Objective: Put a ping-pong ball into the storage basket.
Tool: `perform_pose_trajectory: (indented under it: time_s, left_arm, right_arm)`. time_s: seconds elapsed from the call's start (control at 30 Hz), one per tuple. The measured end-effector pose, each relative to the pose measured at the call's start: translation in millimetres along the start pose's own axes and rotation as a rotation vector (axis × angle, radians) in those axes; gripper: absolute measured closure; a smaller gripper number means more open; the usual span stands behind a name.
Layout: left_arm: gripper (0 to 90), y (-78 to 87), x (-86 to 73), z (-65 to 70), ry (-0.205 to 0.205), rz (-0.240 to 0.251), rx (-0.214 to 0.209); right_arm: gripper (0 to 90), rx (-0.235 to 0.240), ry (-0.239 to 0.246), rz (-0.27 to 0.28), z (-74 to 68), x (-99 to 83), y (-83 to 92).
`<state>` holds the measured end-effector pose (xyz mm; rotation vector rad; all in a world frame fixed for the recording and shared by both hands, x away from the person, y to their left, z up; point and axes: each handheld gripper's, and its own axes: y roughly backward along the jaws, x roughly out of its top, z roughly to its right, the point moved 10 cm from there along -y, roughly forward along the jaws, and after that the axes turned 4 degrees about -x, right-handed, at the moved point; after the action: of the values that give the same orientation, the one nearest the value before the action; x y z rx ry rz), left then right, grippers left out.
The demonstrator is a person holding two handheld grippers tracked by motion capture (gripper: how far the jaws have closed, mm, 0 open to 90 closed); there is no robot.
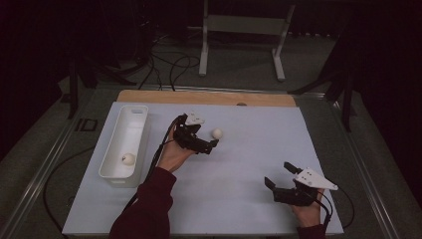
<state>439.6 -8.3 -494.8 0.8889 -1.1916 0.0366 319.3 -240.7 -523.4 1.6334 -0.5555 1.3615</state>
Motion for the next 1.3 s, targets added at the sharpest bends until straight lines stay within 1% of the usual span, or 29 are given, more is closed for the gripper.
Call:
perform_pose_trajectory:
  time_s: [0.33,0.63,1.13,1.3]
  left_arm:
    - [0.0,-10.0,1.5,0.6,0.010,-0.006,-0.001]
    - [0.0,-18.4,0.7,0.3,0.010,-0.025,-0.005]
    - [0.0,-24.4,-1.2,-5.2,0.027,-0.029,0.001]
    - [0.0,-28.2,-3.9,-6.8,0.030,-0.041,0.004]
  right_arm:
    - [8.5,0.001,-0.002,0.000,-0.3,-0.1,-0.1]
    - [8.5,0.003,-0.001,0.001,-0.5,0.0,-0.1]
    - [8.5,0.002,0.000,0.001,-0.3,0.0,-0.1]
    - [8.5,0.001,-0.002,0.002,0.0,0.3,0.2]
